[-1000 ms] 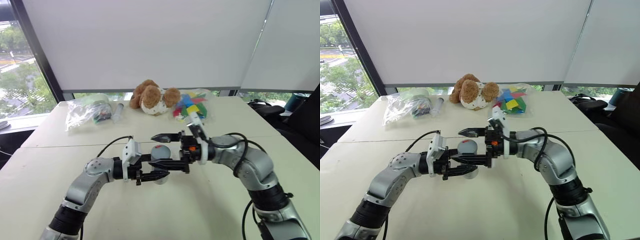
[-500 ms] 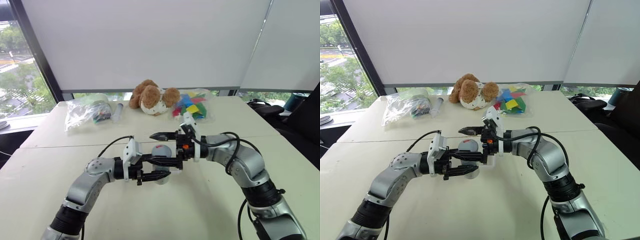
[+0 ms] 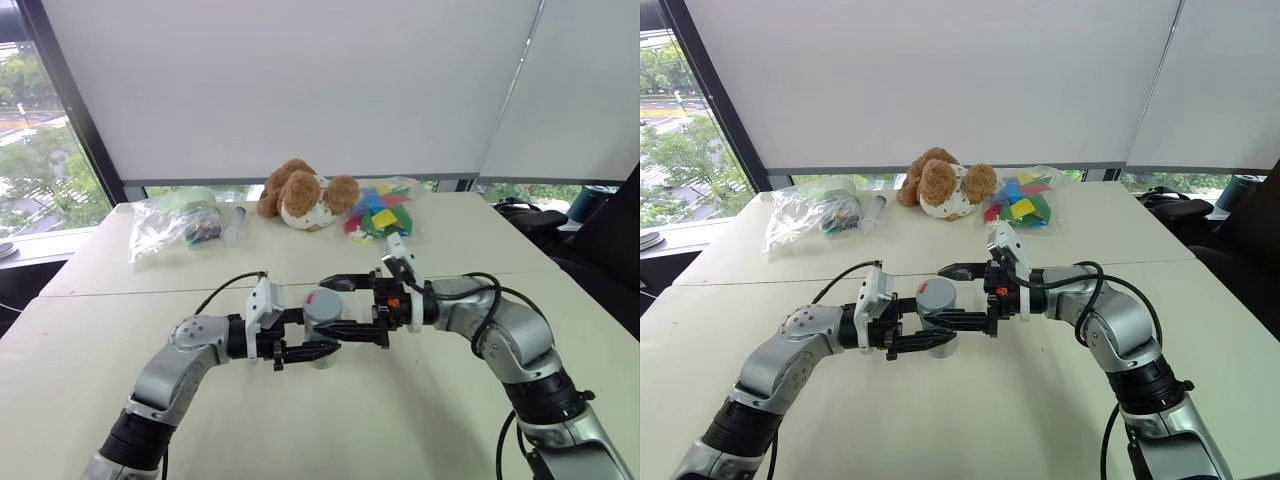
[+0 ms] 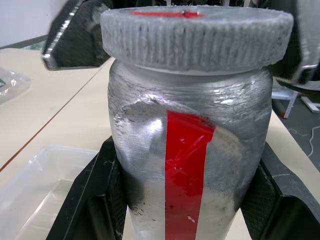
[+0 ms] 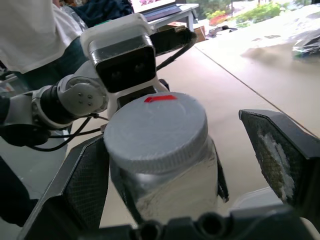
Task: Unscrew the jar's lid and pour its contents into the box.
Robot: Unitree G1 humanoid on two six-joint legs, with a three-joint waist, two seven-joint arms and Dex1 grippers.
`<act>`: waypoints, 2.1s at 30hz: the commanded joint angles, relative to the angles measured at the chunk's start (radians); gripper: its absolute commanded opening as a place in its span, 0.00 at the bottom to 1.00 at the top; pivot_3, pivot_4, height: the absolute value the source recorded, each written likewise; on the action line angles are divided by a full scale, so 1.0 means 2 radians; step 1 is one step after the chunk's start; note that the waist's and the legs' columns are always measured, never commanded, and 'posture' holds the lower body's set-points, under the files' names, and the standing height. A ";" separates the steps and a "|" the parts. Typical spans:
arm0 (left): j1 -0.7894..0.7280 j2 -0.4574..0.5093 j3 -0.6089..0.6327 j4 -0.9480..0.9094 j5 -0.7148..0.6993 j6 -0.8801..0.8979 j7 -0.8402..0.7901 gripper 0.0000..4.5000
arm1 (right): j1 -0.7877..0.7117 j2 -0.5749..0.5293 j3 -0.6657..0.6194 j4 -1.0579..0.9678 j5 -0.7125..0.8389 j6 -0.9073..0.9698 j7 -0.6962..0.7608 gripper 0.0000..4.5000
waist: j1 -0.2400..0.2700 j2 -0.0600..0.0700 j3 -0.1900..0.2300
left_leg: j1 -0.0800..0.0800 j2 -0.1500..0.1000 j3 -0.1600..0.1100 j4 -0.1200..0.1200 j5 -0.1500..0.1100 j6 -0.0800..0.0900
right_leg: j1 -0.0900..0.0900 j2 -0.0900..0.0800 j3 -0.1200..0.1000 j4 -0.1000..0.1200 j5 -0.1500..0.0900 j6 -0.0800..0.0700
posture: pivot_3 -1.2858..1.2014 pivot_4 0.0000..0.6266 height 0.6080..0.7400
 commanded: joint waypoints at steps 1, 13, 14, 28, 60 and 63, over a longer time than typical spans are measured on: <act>-0.008 0.003 0.010 -0.018 -0.007 -0.007 -0.001 0.50 | 0.003 -0.007 -0.025 -0.021 0.019 -0.013 0.013 0.99 | 0.000 0.000 0.000 | 0.000 0.000 0.000 0.000 0.000 0.000 | 0.000 0.000 0.000 0.000 0.000 0.000 | 0.52 0.24 1.00; -0.004 0.003 0.008 -0.019 -0.008 -0.007 0.000 0.50 | -0.026 0.008 -0.003 -0.029 0.011 -0.005 -0.001 0.99 | 0.000 0.000 0.000 | 0.000 0.000 0.000 0.000 0.000 0.000 | 0.000 0.000 0.000 0.000 0.000 0.000 | 0.52 0.24 1.00; -0.005 0.003 0.008 -0.018 -0.008 -0.007 -0.001 0.50 | -0.028 0.009 0.000 -0.026 0.009 -0.006 -0.001 0.99 | 0.000 0.000 0.000 | 0.000 0.000 0.000 0.000 0.000 0.000 | 0.000 0.000 0.000 0.000 0.000 0.000 | 0.52 0.24 1.00; -0.004 0.004 0.007 -0.018 -0.007 -0.008 -0.002 0.50 | -0.030 0.021 0.010 -0.014 0.001 -0.015 0.005 0.80 | 0.000 0.000 0.000 | 0.000 0.000 0.000 0.000 0.000 0.000 | 0.000 0.000 0.000 0.000 0.000 0.000 | 0.52 0.24 1.00; -0.047 0.036 0.063 0.055 -0.045 0.013 -0.021 0.50 | 0.185 -0.058 -0.222 0.371 -0.090 -0.398 0.002 0.51 | -0.003 0.000 0.000 | 0.001 0.000 0.001 0.000 0.000 0.000 | 0.000 0.001 0.001 0.000 0.000 0.000 | 0.52 0.24 1.00; -0.064 0.035 0.066 0.077 -0.041 0.014 -0.023 0.50 | 0.165 -0.051 -0.219 0.445 -0.102 -0.424 -0.003 0.51 | -0.004 0.001 0.000 | 0.001 0.000 0.001 0.000 0.000 0.000 | 0.000 0.001 0.002 0.000 0.000 0.000 | 0.52 0.24 1.00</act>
